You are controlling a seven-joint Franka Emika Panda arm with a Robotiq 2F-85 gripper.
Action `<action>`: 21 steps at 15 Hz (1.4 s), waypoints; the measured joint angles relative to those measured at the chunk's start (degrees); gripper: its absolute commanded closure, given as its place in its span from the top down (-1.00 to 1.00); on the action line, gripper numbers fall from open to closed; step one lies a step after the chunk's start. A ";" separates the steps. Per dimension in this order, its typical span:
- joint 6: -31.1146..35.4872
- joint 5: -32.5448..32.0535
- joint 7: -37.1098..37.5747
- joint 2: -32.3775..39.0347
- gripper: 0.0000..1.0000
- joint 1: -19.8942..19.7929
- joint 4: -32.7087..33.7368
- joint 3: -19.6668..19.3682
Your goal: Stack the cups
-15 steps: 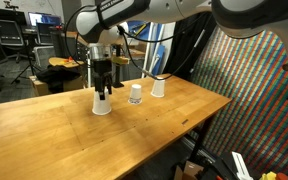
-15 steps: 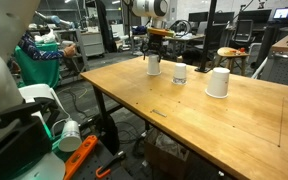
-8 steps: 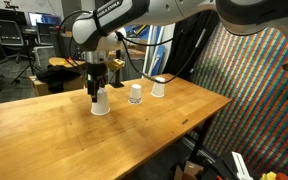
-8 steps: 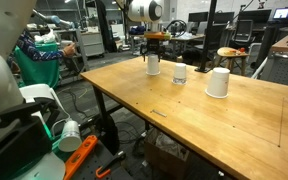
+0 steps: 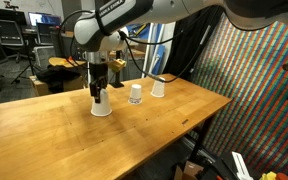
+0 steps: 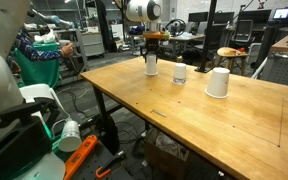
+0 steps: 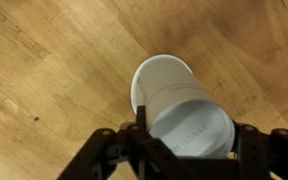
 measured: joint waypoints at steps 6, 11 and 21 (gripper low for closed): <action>-0.04 -4.42 0.00 -3.99 -0.28 0.00 -5.15 -0.14; -0.23 -5.75 0.00 -13.93 -0.28 0.00 -10.15 -0.12; -7.61 -5.39 -7.83 -33.89 -0.28 -4.52 -12.79 -5.51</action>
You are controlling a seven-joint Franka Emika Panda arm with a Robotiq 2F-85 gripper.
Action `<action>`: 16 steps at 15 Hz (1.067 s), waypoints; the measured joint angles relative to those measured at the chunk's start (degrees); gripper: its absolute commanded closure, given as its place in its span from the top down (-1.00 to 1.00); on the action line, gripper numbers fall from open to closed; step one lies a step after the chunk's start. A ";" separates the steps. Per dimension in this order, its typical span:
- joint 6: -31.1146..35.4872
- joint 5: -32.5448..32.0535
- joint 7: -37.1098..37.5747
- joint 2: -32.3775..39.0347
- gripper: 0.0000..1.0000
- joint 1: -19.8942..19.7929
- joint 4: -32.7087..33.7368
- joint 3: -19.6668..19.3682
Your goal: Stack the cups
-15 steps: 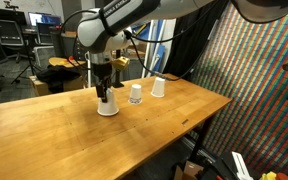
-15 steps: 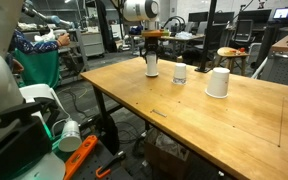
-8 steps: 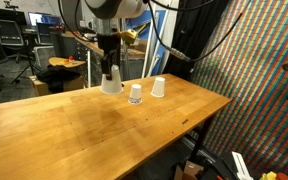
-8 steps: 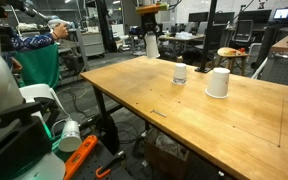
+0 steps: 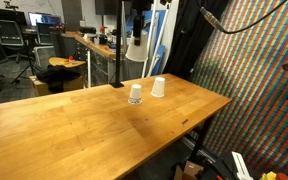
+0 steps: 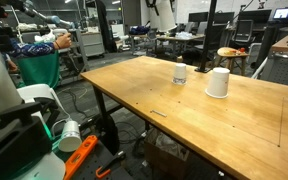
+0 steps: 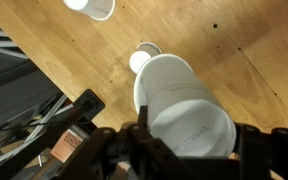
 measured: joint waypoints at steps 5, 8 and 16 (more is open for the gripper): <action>-0.93 0.90 -2.58 -0.06 -0.28 -1.81 0.46 -3.23; -1.19 2.15 -2.80 1.55 -0.28 -1.82 0.44 -3.32; -1.19 6.64 -4.08 7.47 -0.28 -1.89 2.43 -3.29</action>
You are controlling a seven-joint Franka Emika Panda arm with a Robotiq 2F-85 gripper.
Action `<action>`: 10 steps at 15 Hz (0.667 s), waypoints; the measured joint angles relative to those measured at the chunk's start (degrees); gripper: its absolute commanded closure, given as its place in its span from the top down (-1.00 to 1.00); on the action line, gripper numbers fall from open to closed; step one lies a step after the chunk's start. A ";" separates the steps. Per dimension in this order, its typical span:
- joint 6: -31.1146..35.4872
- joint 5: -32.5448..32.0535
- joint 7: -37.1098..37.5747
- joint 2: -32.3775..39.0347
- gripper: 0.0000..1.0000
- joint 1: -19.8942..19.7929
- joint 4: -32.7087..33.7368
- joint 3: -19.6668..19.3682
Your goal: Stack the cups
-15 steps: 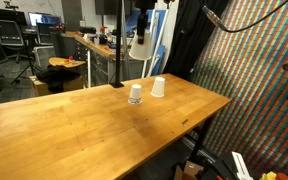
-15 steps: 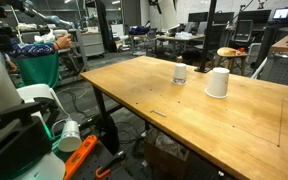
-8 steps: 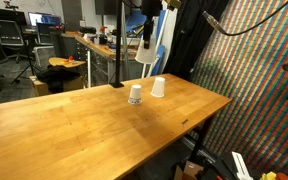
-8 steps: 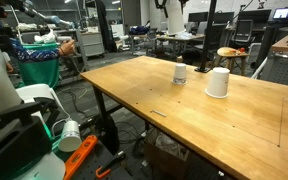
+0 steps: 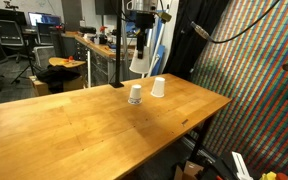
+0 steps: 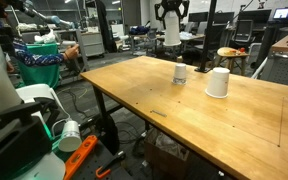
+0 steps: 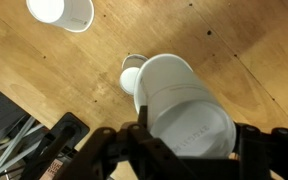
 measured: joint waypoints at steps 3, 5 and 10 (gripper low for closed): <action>-0.06 1.01 -0.41 2.09 -0.28 -0.34 2.13 0.00; -0.20 1.29 -0.79 3.40 -0.28 -0.61 3.55 0.00; -0.55 1.41 -1.56 7.10 -0.28 -1.75 6.50 -0.01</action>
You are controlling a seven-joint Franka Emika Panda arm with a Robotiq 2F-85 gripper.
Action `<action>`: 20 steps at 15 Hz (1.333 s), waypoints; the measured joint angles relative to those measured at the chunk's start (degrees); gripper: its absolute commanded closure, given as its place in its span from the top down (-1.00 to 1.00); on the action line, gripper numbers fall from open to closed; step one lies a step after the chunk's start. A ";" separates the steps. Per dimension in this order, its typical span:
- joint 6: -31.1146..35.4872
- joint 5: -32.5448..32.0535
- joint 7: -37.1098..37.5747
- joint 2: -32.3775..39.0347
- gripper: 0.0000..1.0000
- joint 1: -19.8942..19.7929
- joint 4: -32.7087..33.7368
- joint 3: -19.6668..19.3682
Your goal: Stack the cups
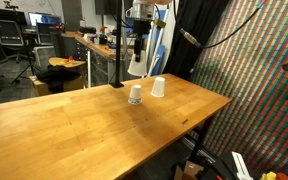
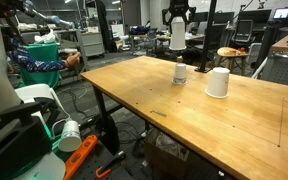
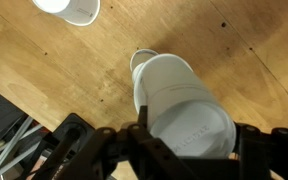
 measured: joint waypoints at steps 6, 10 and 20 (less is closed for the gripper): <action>-0.70 0.06 -0.33 3.98 -0.28 -1.25 1.83 0.01; -0.73 0.11 -0.33 5.48 -0.28 -1.37 1.84 0.08; -0.73 0.38 -0.33 8.50 -0.28 -1.58 2.11 0.52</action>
